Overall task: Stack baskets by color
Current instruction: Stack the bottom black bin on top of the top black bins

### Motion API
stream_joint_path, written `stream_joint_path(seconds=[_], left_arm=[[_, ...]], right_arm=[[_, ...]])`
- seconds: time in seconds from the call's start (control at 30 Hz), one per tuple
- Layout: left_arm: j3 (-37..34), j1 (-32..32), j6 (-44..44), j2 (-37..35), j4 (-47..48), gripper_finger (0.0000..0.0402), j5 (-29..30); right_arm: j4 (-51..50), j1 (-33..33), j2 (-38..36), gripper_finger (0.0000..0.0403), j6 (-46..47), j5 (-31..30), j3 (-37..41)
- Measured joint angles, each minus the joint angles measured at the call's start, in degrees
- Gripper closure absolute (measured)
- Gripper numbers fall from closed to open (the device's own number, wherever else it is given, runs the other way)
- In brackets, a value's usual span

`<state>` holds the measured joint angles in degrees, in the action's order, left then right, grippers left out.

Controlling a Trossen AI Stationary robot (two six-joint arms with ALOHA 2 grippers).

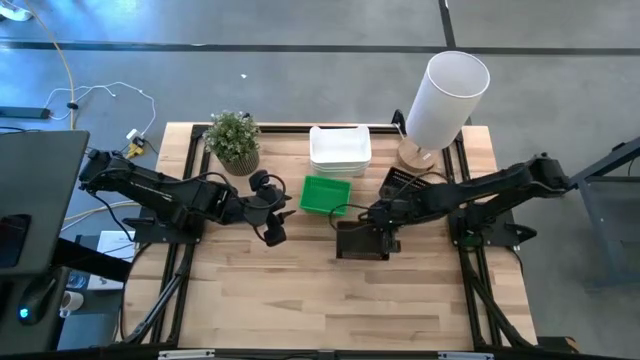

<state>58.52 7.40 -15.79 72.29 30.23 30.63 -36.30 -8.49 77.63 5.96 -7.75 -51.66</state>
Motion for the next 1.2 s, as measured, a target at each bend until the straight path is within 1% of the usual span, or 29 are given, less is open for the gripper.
stream_joint_path(seconds=[0.23,0.4,0.57,0.7,0.83,1.03,1.2], left_arm=[[0.0,0.0,1.2,0.0,0.3,0.0245,0.0],[0.0,0.0,4.0,0.0,0.1,0.0245,0.0],[0.0,-0.5,4.6,0.0,0.0,0.0245,0.0],[0.0,-1.4,5.1,0.0,0.0,0.0245,0.0],[0.0,-2.2,5.1,0.0,0.0,0.0245,0.0],[0.0,-2.6,5.1,0.0,0.0,0.0245,0.0],[0.0,-2.6,5.0,0.0,0.0,0.0245,0.0]], right_arm=[[-11.4,0.0,-9.1,0.0402,4.7,-10.7,0.0],[-16.6,0.4,-16.4,0.0403,6.5,-14.7,0.0],[-20.4,1.1,-23.8,0.0403,8.0,-19.3,0.0],[-23.2,3.0,-29.1,0.0403,8.1,-19.8,0.0],[-26.7,6.2,-34.2,0.0403,7.6,-20.9,0.0],[-27.8,11.8,-41.9,0.0403,6.0,-18.5,0.1],[-28.2,15.1,-46.5,0.0403,5.6,-18.3,0.1]])
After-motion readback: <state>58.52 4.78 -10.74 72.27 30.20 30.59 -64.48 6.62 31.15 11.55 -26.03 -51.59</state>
